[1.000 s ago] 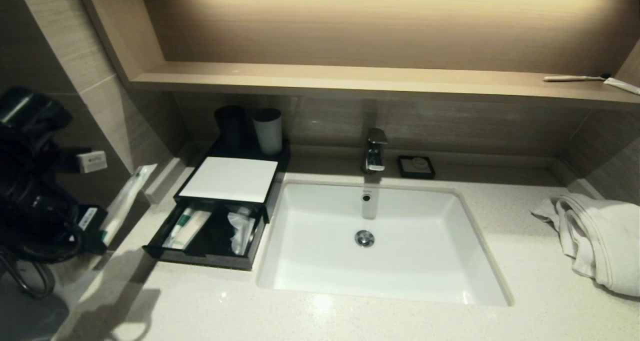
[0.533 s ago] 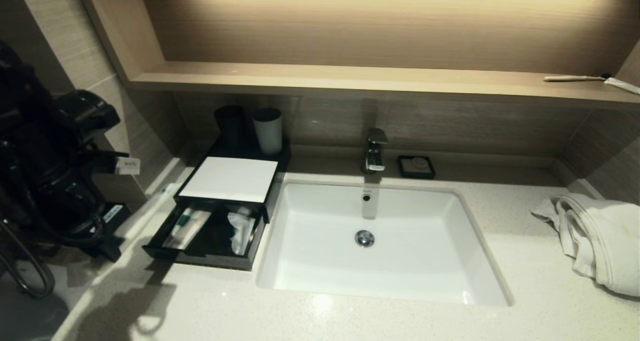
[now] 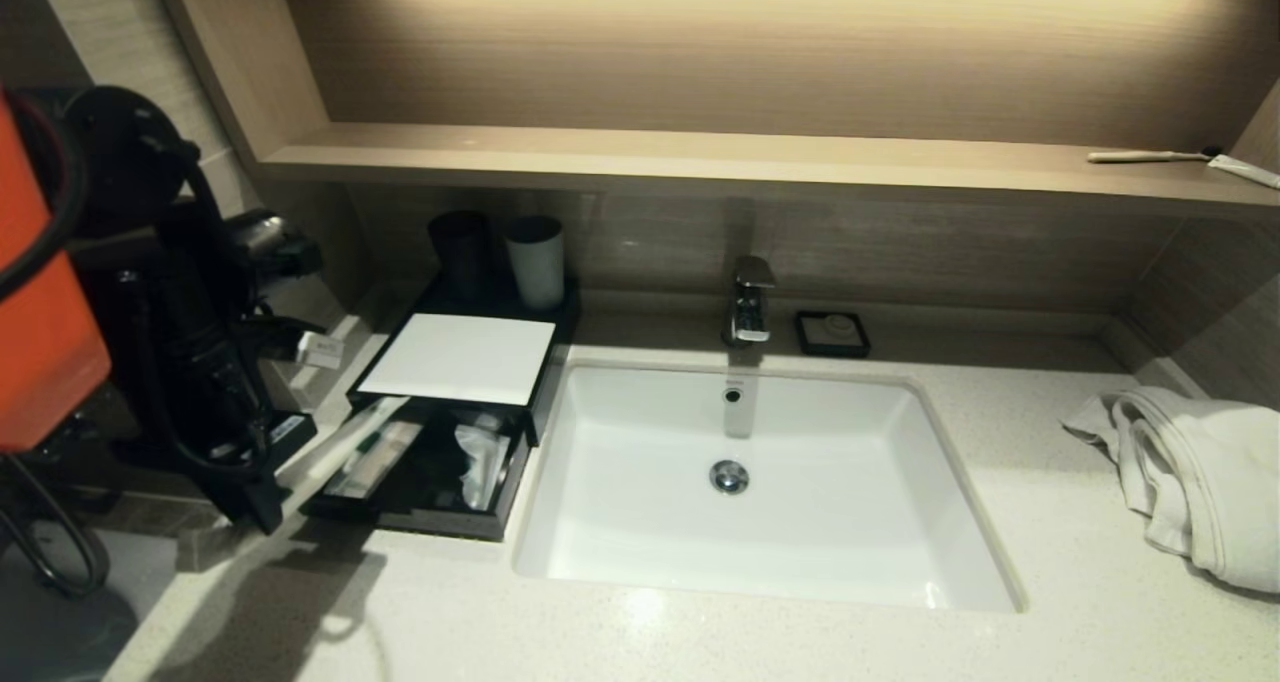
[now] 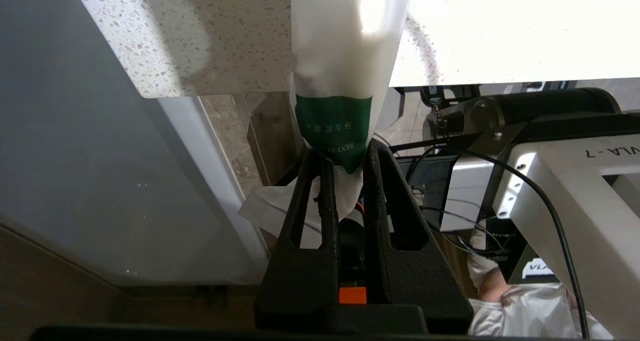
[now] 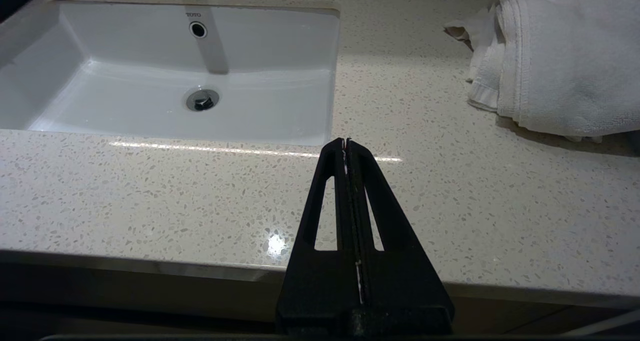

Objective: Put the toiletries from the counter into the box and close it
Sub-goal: Place the bathroom toiletry into the drawer

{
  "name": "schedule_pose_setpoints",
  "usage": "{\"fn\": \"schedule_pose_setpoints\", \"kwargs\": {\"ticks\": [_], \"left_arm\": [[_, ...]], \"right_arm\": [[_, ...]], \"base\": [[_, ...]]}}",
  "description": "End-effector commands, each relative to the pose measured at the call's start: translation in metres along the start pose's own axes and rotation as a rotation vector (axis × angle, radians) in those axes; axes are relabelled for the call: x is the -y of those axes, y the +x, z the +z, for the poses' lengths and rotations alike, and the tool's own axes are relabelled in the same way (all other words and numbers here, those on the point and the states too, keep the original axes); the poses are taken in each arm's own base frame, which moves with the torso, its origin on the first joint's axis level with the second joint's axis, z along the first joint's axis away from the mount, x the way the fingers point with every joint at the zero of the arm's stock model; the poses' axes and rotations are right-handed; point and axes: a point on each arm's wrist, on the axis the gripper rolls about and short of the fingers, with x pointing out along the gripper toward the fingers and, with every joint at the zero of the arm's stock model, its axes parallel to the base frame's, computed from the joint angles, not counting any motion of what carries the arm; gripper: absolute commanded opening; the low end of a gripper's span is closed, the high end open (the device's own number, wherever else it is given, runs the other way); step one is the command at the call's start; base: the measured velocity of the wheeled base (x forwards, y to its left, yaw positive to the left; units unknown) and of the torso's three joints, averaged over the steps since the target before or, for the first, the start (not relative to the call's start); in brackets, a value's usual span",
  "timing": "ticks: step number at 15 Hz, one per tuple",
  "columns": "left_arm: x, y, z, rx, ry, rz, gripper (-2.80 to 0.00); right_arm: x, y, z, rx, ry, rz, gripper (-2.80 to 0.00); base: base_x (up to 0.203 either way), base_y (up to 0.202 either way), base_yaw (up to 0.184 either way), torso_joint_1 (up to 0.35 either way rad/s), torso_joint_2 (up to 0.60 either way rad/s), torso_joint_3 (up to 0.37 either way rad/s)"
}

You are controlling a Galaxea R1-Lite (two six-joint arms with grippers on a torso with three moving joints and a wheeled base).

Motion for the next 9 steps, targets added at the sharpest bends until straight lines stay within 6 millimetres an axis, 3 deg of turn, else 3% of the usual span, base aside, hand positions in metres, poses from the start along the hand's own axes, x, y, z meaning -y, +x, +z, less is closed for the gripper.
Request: {"fn": "schedule_pose_setpoints", "kwargs": {"ticks": [1, 9], "left_arm": [[-0.001, 0.008, 0.011, -0.039, -0.001, -0.003, -2.8], [0.001, 0.02, 0.036, -0.079, 0.01, -0.006, -2.8]], "right_arm": [[0.0, 0.0, 0.0, 0.0, 0.0, 0.001, -2.8], [0.0, 0.0, 0.0, 0.0, 0.0, 0.001, -2.8]], "base": [[0.0, 0.0, 0.0, 0.0, 0.0, 0.0], [0.0, 0.0, 0.0, 0.0, 0.0, 0.0]]}}
